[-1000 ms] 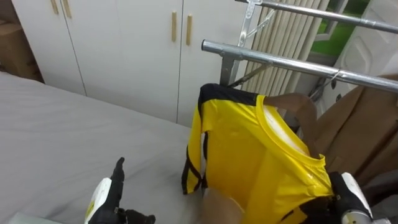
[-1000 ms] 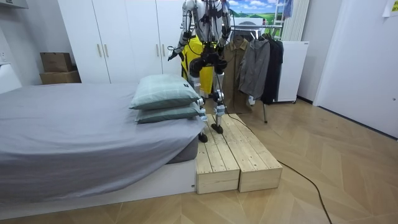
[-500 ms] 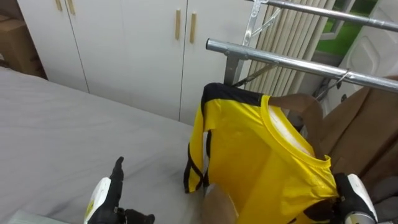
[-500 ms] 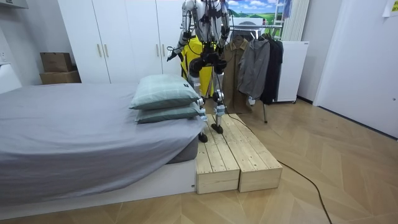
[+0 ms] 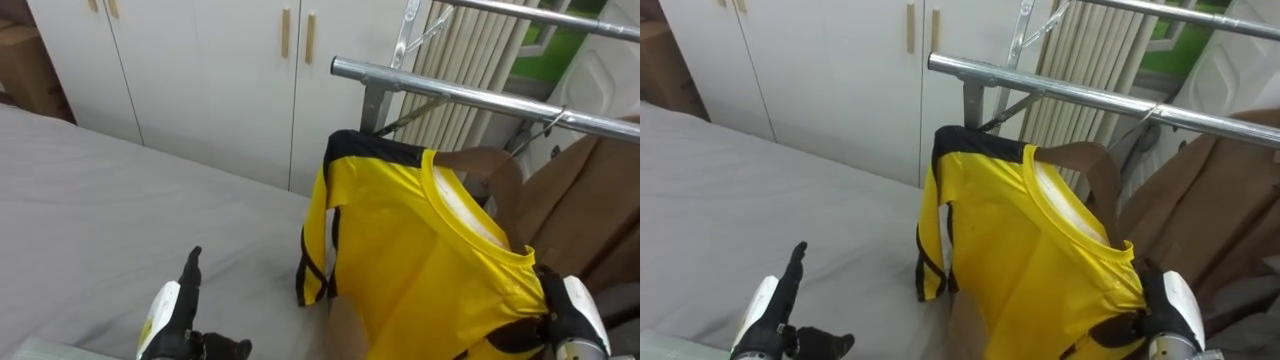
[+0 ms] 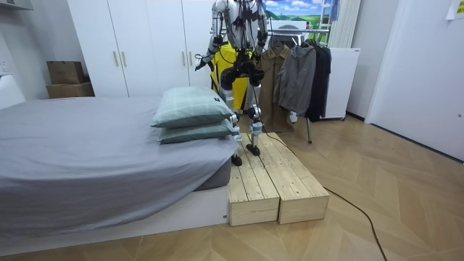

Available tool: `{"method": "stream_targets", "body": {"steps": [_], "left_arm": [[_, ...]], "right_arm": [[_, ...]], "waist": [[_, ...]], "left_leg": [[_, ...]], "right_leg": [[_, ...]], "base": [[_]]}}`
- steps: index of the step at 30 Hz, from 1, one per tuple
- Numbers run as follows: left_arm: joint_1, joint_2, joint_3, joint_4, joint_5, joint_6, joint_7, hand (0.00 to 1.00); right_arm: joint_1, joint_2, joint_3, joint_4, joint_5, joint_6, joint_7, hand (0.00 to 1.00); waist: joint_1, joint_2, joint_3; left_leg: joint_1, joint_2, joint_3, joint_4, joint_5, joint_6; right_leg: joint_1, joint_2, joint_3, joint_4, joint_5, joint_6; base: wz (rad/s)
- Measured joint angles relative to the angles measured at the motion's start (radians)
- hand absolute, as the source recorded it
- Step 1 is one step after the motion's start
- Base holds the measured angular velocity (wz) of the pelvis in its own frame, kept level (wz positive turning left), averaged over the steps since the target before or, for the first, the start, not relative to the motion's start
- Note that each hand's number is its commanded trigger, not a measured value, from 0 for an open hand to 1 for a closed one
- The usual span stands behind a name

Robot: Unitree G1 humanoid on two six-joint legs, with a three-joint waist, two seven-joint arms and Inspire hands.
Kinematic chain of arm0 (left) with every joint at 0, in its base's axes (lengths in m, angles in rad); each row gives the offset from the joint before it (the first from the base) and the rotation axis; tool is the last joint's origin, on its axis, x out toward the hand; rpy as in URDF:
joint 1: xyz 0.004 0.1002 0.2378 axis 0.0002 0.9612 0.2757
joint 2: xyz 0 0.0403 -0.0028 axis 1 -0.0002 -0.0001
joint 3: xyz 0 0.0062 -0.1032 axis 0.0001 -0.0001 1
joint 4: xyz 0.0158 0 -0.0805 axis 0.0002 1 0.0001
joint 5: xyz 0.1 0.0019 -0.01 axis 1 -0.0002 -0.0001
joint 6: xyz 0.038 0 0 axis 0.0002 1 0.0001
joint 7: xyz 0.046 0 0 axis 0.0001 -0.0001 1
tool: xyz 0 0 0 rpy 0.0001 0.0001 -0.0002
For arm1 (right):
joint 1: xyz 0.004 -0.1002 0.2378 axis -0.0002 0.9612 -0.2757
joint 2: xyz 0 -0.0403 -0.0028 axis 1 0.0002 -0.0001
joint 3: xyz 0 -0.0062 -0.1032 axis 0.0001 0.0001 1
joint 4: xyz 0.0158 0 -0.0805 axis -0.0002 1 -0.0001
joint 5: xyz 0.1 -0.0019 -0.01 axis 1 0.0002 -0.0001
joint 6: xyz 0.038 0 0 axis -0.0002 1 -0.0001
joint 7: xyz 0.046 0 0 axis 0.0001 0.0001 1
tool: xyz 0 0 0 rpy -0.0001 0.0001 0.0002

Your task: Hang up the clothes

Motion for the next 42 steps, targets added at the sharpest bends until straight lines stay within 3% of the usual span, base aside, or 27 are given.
{"method": "stream_targets", "body": {"steps": [5,10,16,28,37,42], "left_arm": [[-0.001,0.000,0.000,0.019,-0.022,0.000,0.001,0.00],[0.000,0.001,-0.014,0.037,-0.019,0.000,0.001,0.00],[0.000,-0.002,-0.031,0.067,-0.020,0.004,0.000,0.00],[-0.002,-0.011,-0.034,0.073,-0.019,0.012,-0.001,0.00],[-0.004,-0.020,-0.035,0.074,-0.020,0.011,0.003,0.00],[-0.004,-0.024,-0.031,0.074,-0.014,0.011,0.006,0.00]], "right_arm": [[0.003,0.001,0.015,-0.032,0.002,0.000,-0.017,0.00],[0.028,0.005,0.036,-0.087,0.006,0.005,-0.026,0.00],[0.072,0.042,0.037,-0.172,0.005,0.016,-0.045,0.00],[0.118,0.059,0.037,-0.311,0.022,0.042,-0.073,0.00],[0.127,0.073,0.037,-0.348,0.243,0.040,-0.089,0.00],[0.156,0.081,0.007,-0.429,0.488,0.036,-0.076,0.00]], "waist": [[-0.009,0.009,0.0037],[-0.018,0.014,0.0021],[-0.028,0.016,0.0018],[-0.045,0.028,-0.0010],[-0.049,0.029,-0.0001],[-0.060,0.037,0.0047]], "left_leg": [[-0.007,0.000,0.000,0.000,0.000,0.000],[-0.006,0.001,0.001,0.000,0.000,0.000],[0.000,0.001,0.007,0.000,0.000,0.000],[-0.001,0.001,0.031,0.001,0.000,0.000],[0.011,0.001,0.056,0.001,0.000,0.000],[0.013,0.002,0.060,-0.002,0.000,0.000]], "right_leg": [[-0.009,0.000,0.002,0.002,0.000,0.000],[-0.009,0.002,0.004,0.002,0.000,0.000],[-0.008,0.004,0.015,0.005,0.000,0.000],[-0.030,0.004,0.032,0.027,0.000,0.000],[-0.032,0.009,0.059,0.034,0.001,-0.001],[-0.030,0.011,0.064,0.032,0.001,-0.001]], "base": [[0.00],[0.00],[-0.06],[-0.05],[-0.09],[-0.02]]}}
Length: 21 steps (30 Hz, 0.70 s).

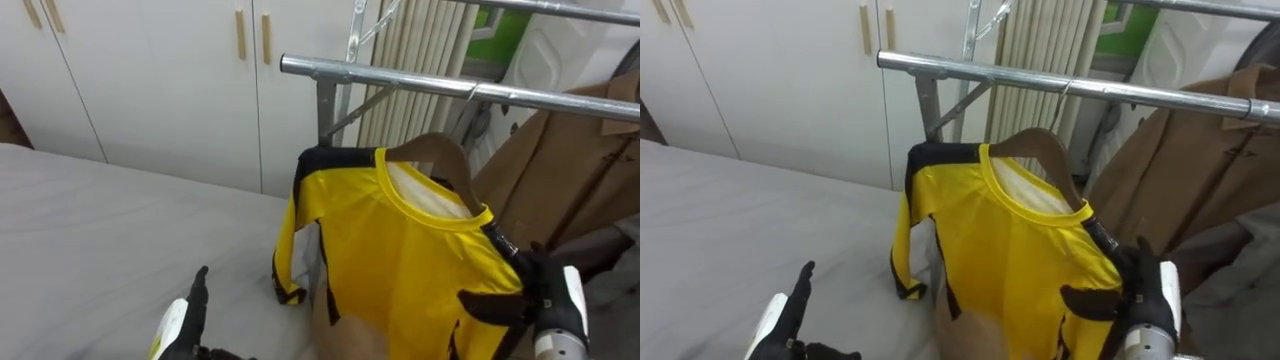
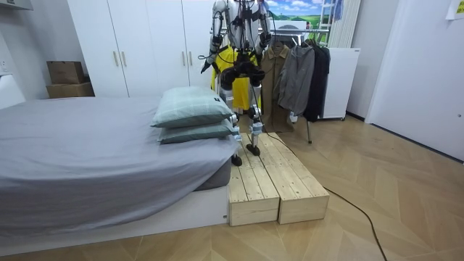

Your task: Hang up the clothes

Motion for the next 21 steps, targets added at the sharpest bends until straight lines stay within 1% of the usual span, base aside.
{"method": "stream_targets", "body": {"steps": [3,5,8,12,21], "left_arm": [[0.000,-0.001,0.004,0.000,0.003,-0.001,0.000,0.00],[0.000,-0.001,0.006,0.000,0.003,-0.001,0.000,0.00],[0.000,0.000,0.014,0.000,0.003,-0.001,0.000,0.00],[0.000,0.000,0.015,0.000,0.003,-0.001,-0.001,0.00],[0.000,0.001,0.015,0.009,0.005,0.000,-0.002,0.00]], "right_arm": [[0.000,0.001,-0.026,-0.014,0.117,-0.006,0.000,0.00],[0.000,0.001,-0.041,-0.027,0.154,-0.008,-0.001,0.00],[0.001,0.001,-0.047,-0.028,0.194,-0.013,0.001,0.00],[0.001,0.001,-0.048,-0.028,0.228,-0.013,0.004,0.00],[0.001,0.000,-0.072,-0.029,0.229,-0.013,0.008,0.00]], "waist": [[-0.014,0.003,0.0012],[-0.018,0.007,0.0039],[-0.039,0.007,0.0038],[-0.048,0.009,0.0027],[-0.047,0.013,-0.0009]], "left_leg": [[0.001,0.000,-0.002,0.000,0.000,0.000],[0.001,0.000,-0.001,0.000,0.000,0.000],[-0.001,0.000,-0.001,0.000,0.000,0.000],[-0.003,0.001,0.000,0.000,0.000,0.000],[-0.007,0.005,-0.001,0.000,0.000,0.000]], "right_leg": [[0.002,0.000,-0.001,-0.001,0.000,0.000],[0.002,0.000,-0.001,-0.001,0.000,0.000],[0.002,0.000,-0.002,-0.004,0.000,0.000],[0.002,0.001,-0.002,-0.010,0.001,-0.001],[-0.003,0.004,-0.003,-0.010,0.002,-0.002]], "base": [[0.00],[0.00],[0.00],[0.00],[0.00]]}}
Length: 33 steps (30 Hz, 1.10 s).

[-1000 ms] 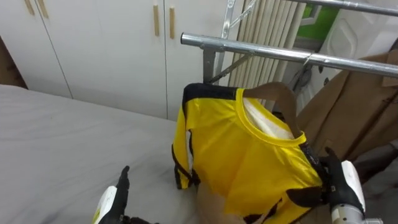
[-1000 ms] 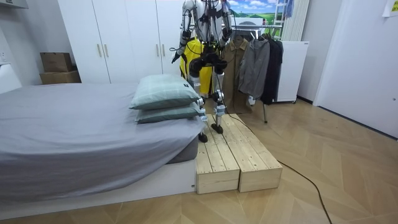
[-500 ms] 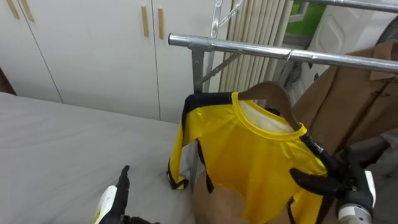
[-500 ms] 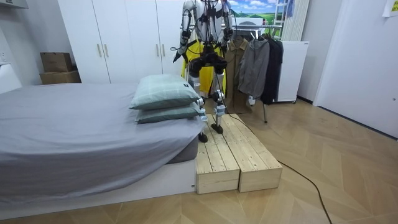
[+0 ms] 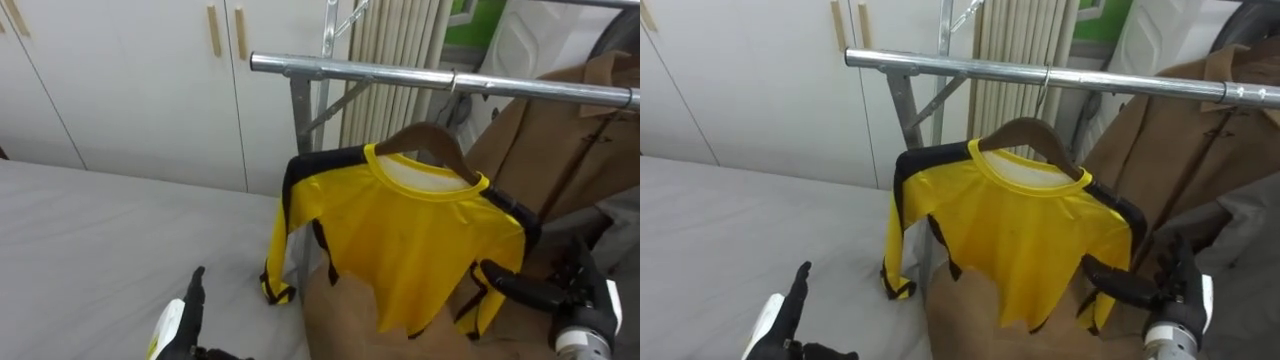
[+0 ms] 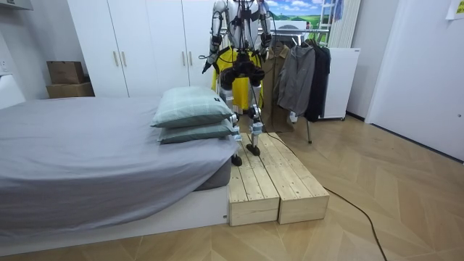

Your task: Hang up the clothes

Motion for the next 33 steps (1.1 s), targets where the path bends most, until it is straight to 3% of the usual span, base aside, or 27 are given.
{"method": "stream_targets", "body": {"steps": [4,10,19,25,33], "left_arm": [[0.000,0.000,0.000,0.006,-0.001,0.000,-0.001,0.00],[0.004,0.000,-0.001,0.006,-0.001,-0.002,-0.005,0.00],[0.005,0.003,-0.006,0.011,-0.008,-0.003,-0.004,0.00],[0.012,-0.001,-0.024,0.025,-0.008,-0.007,-0.004,0.00],[0.035,-0.003,-0.020,0.146,-0.013,-0.034,-0.071,0.00]], "right_arm": [[0.000,0.000,0.000,0.000,-0.001,0.000,-0.007,0.00],[0.010,0.001,0.001,0.000,-0.047,-0.005,-0.007,0.00],[0.098,0.001,0.054,0.000,-0.085,-0.013,-0.003,0.00],[0.158,0.011,0.085,0.011,-0.085,-0.015,0.080,0.00],[0.196,0.045,0.096,0.226,-0.077,-0.021,0.246,0.00]], "waist": [[0.000,0.004,-0.0056],[-0.001,0.005,-0.0063],[-0.003,0.007,-0.0068],[-0.010,0.006,-0.0066],[0.005,0.002,-0.0059]], "left_leg": [[0.002,0.002,0.000,0.000,0.000,0.000],[0.012,0.005,0.005,0.000,0.000,-0.001],[-0.006,0.006,0.022,0.002,0.002,-0.004],[-0.004,0.008,0.023,0.000,0.002,-0.004],[0.006,0.008,0.031,-0.009,0.002,-0.004]], "right_leg": [[0.002,0.002,0.000,0.000,0.001,-0.002],[0.010,0.005,0.002,0.000,0.004,-0.006],[-0.014,0.008,0.018,-0.003,0.013,-0.007],[-0.012,0.011,0.021,-0.005,0.013,-0.007],[-0.006,0.014,0.026,-0.008,0.011,-0.009]], "base": [[0.00],[0.00],[-0.06],[0.00],[-0.02]]}}
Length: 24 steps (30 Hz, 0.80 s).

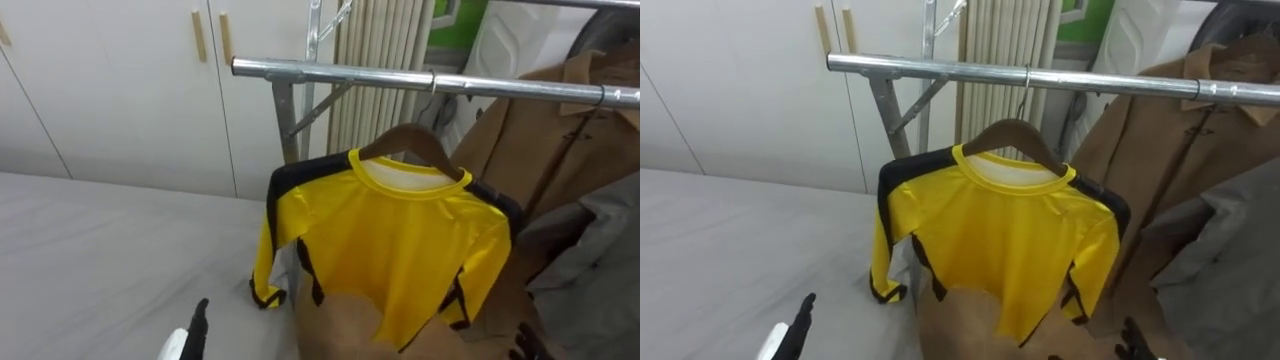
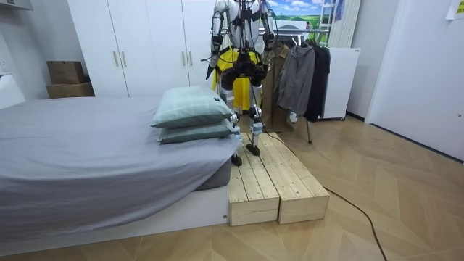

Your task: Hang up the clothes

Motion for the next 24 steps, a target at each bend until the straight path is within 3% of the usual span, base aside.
{"method": "stream_targets", "body": {"steps": [12,24], "left_arm": [[0.018,-0.001,0.000,0.236,-0.004,-0.034,-0.079,0.00],[0.008,-0.013,0.023,0.355,0.000,-0.113,-0.100,0.00]], "right_arm": [[0.003,0.009,0.006,0.377,0.076,0.001,0.218,0.00],[0.042,0.026,0.023,0.451,0.068,0.000,0.307,0.00]], "waist": [[0.001,0.007,-0.0039],[0.001,0.008,-0.0031]], "left_leg": [[0.005,-0.001,-0.007,0.000,0.000,0.000],[0.013,-0.003,-0.003,-0.001,0.000,0.000]], "right_leg": [[0.005,-0.001,-0.005,0.000,0.000,0.001],[-0.002,0.001,0.008,0.003,-0.001,0.001]], "base": [[0.01],[-0.02]]}}
